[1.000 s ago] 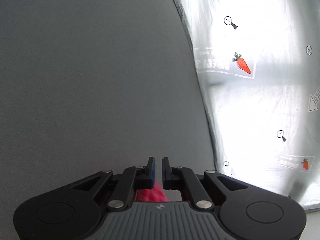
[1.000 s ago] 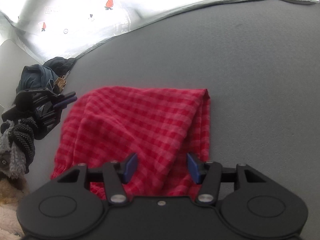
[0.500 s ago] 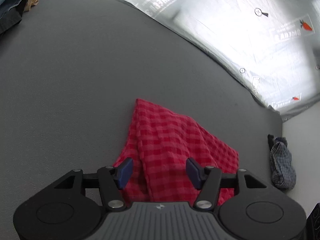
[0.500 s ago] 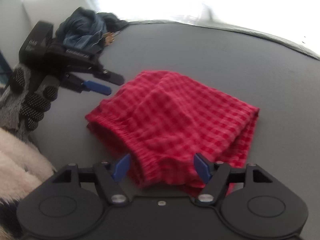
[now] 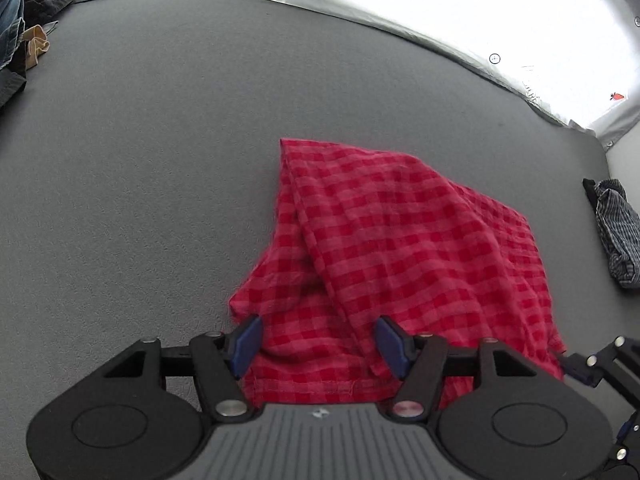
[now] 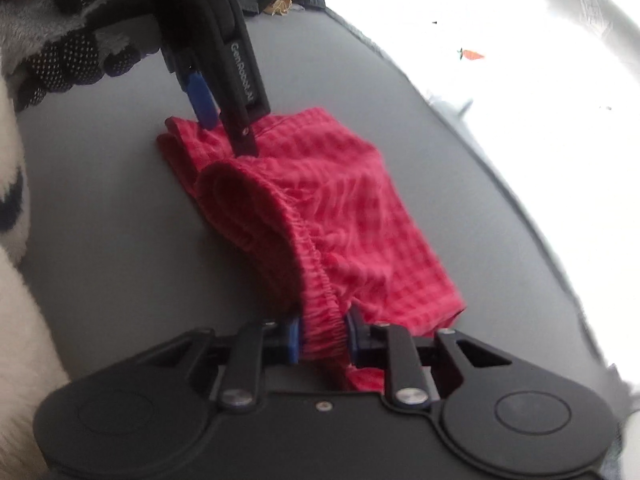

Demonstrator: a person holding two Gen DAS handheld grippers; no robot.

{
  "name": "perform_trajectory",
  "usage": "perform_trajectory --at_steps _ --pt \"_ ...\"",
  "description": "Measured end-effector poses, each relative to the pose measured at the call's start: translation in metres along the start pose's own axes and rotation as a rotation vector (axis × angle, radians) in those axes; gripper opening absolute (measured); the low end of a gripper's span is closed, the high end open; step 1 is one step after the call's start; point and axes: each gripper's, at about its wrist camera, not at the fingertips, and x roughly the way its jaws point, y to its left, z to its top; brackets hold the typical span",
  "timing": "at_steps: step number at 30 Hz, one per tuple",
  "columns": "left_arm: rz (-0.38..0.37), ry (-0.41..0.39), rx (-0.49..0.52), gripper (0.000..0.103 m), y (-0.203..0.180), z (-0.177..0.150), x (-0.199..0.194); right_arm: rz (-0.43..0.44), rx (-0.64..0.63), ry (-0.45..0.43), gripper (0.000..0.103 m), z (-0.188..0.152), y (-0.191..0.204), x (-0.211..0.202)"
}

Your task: Fold clothes

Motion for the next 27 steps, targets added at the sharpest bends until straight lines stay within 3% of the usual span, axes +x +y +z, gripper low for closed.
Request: perform_trajectory --at_steps 3,7,12,15,18,24,27 --pt "-0.012 0.003 -0.019 0.064 0.005 0.0 -0.009 0.061 0.254 0.005 0.049 -0.01 -0.022 -0.008" --pt "-0.078 0.001 -0.137 0.074 0.028 -0.011 -0.02 0.147 0.665 -0.086 0.074 -0.038 -0.067 -0.032" --pt "-0.224 0.014 -0.339 0.077 0.057 -0.011 -0.012 0.162 1.022 -0.119 0.078 -0.075 -0.1 -0.033" --pt "-0.241 0.03 -0.331 0.077 0.05 -0.004 0.001 0.174 1.116 -0.077 0.077 -0.085 -0.107 -0.015" --pt "-0.202 0.031 -0.204 0.08 0.023 0.003 0.01 0.192 1.138 -0.057 0.077 -0.081 -0.107 0.002" --pt "-0.122 -0.023 0.0 0.091 -0.021 0.009 0.025 0.166 1.055 -0.03 0.078 -0.055 -0.103 0.026" --pt "-0.099 -0.043 0.07 0.09 -0.036 0.008 0.031 0.137 0.973 0.006 0.084 -0.039 -0.098 0.035"
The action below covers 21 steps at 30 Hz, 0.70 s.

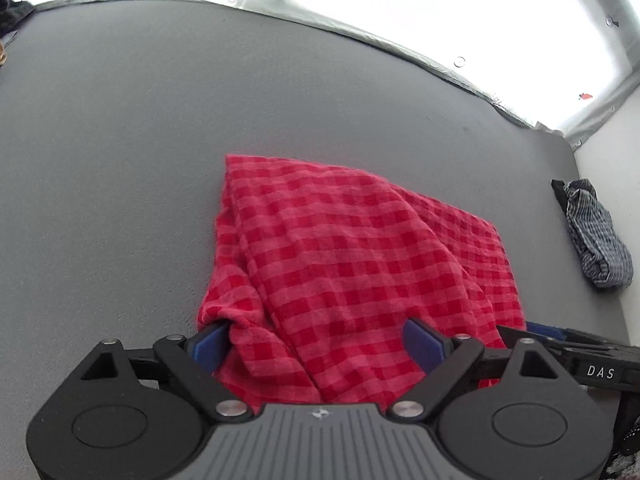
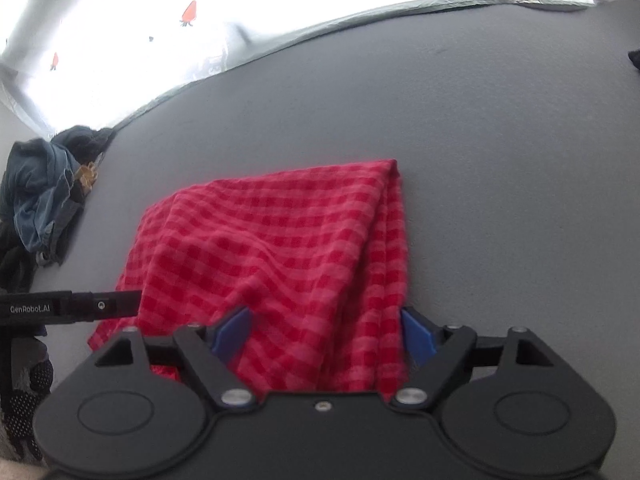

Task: Fold clothes
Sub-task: 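Grasp the folded shorts edge with both grippers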

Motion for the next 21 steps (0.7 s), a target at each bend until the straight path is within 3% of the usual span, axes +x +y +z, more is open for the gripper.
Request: perform_trajectory --at_steps 3,6,8,12,17,21 --pt "-0.005 -0.006 0.024 0.081 -0.008 -0.001 0.005 -0.04 -0.098 0.011 0.08 -0.001 0.014 0.003" --pt "0.02 -0.013 0.034 0.066 -0.014 -0.002 0.005 -0.038 -0.174 0.014 0.05 -0.001 0.027 0.005" --pt "0.031 -0.018 0.032 0.06 -0.013 -0.005 0.002 -0.058 -0.219 0.022 0.048 -0.002 0.036 0.007" --pt "0.033 -0.027 0.0 0.043 -0.016 -0.01 0.0 -0.087 -0.268 0.035 0.014 -0.001 0.047 0.008" --pt "0.094 -0.055 0.006 0.016 -0.032 -0.018 -0.004 -0.076 -0.255 0.031 0.006 0.0 0.051 0.0" --pt "0.088 -0.099 -0.015 0.011 -0.041 -0.022 -0.025 -0.069 -0.253 -0.009 0.005 0.001 0.058 -0.018"
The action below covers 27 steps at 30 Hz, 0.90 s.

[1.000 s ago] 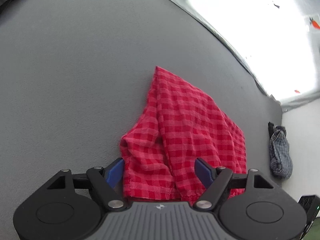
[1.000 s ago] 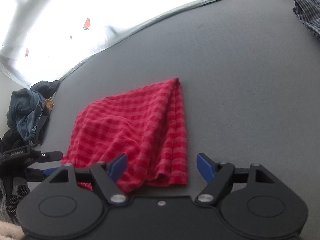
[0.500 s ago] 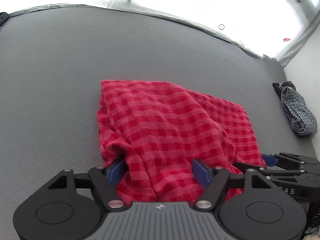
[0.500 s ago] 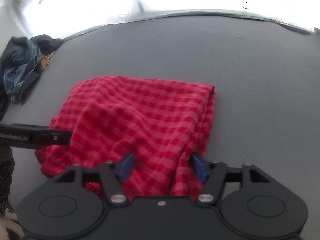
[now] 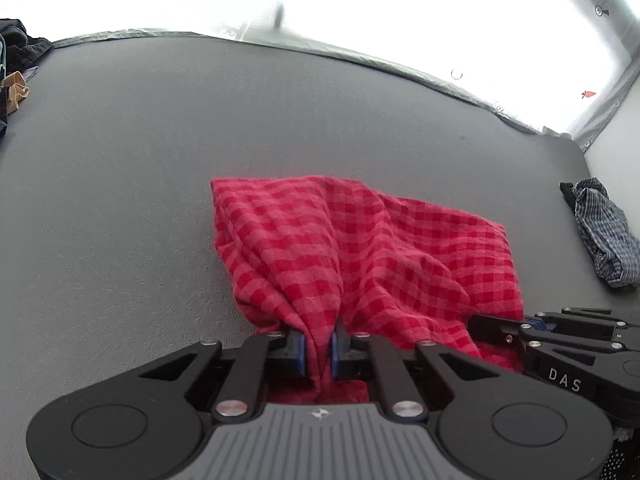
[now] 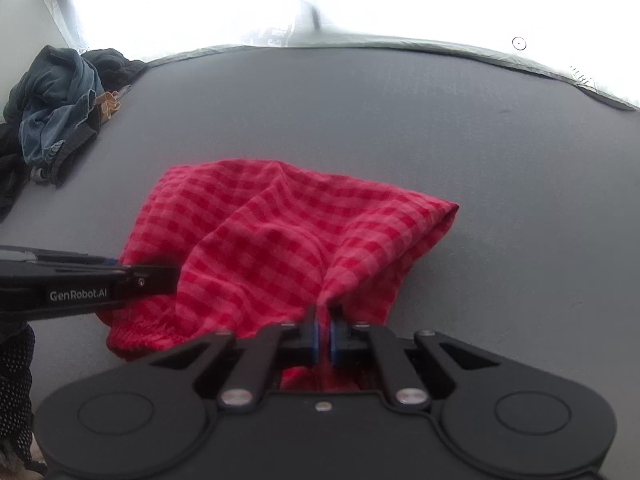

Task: Fold clothes
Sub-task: 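Grasp the folded shorts edge with both grippers, then carry the folded shorts with both grippers onto the blue checked garment and release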

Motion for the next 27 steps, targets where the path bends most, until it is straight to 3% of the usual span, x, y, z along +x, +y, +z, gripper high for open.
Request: perform_trajectory --at_steps 7,13,19,27 --pt "-0.048 -0.028 0.013 0.01 -0.01 0.01 -0.036 -0.032 -0.003 -0.088 0.005 0.007 0.02 -0.046" --pt "-0.094 -0.035 0.08 0.01 -0.029 0.038 -0.053 -0.134 0.015 -0.156 0.005 0.017 0.03 -0.08" --pt "-0.104 -0.071 0.185 0.01 -0.061 0.067 -0.072 -0.212 0.083 -0.201 0.005 0.035 0.022 -0.108" --pt "-0.128 -0.094 0.279 0.01 -0.104 0.082 -0.079 -0.287 0.097 -0.264 0.005 0.046 0.001 -0.142"
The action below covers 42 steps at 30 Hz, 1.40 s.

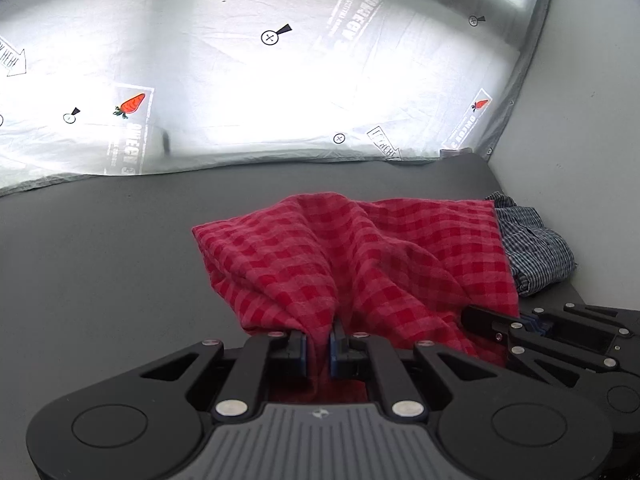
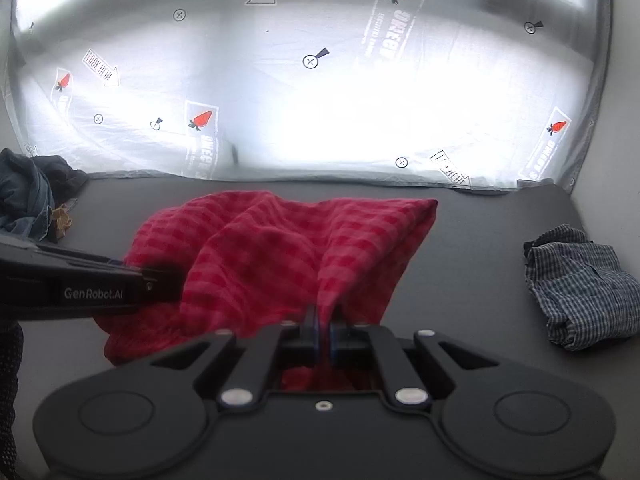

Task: Fold clothes
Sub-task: 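Carry the folded shorts with both grippers onto the blue checked garment and release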

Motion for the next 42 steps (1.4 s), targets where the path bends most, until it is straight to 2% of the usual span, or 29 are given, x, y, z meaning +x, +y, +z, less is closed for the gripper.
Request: perform_trajectory --at_steps 5,10,15,18,24,28,31,34,36,39,41,42 --pt "-0.025 -0.002 0.013 0.01 -0.025 0.014 0.01 -0.027 0.02 -0.036 0.005 0.007 -0.033 -0.004" --pt "-0.007 -0.029 0.055 0.01 -0.082 0.032 0.033 -0.033 0.066 -0.08 0.005 0.012 -0.088 -0.003" --pt "0.041 -0.066 0.075 0.01 -0.163 0.057 0.063 -0.001 0.065 -0.124 0.005 0.023 -0.174 0.003" --pt "0.027 -0.073 0.059 0.01 -0.217 0.076 0.087 0.021 0.073 -0.136 0.005 0.036 -0.231 0.009" --pt "-0.001 -0.102 0.081 0.01 -0.321 0.12 0.136 -0.013 0.062 -0.172 0.005 0.057 -0.346 0.018" --pt "0.005 -0.105 0.142 0.011 -0.377 0.142 0.173 -0.042 0.053 -0.178 0.005 0.069 -0.415 0.032" --pt "-0.009 -0.066 0.155 0.011 -0.403 0.15 0.204 -0.049 0.073 -0.147 0.006 0.073 -0.458 0.053" --pt "-0.026 0.008 0.163 0.011 -0.418 0.147 0.24 -0.062 0.109 -0.099 0.006 0.069 -0.497 0.081" --pt "-0.023 0.064 0.178 0.016 -0.423 0.139 0.265 -0.062 0.108 -0.038 0.007 0.062 -0.517 0.104" --pt "0.018 0.167 0.198 0.022 -0.417 0.119 0.305 -0.164 0.023 0.067 0.007 0.048 -0.531 0.148" --pt "0.046 0.257 0.16 0.023 -0.401 0.112 0.318 -0.254 -0.072 0.121 0.007 0.038 -0.533 0.172" --pt "0.041 0.28 0.13 0.026 -0.391 0.112 0.317 -0.262 -0.097 0.122 0.009 0.036 -0.534 0.175"
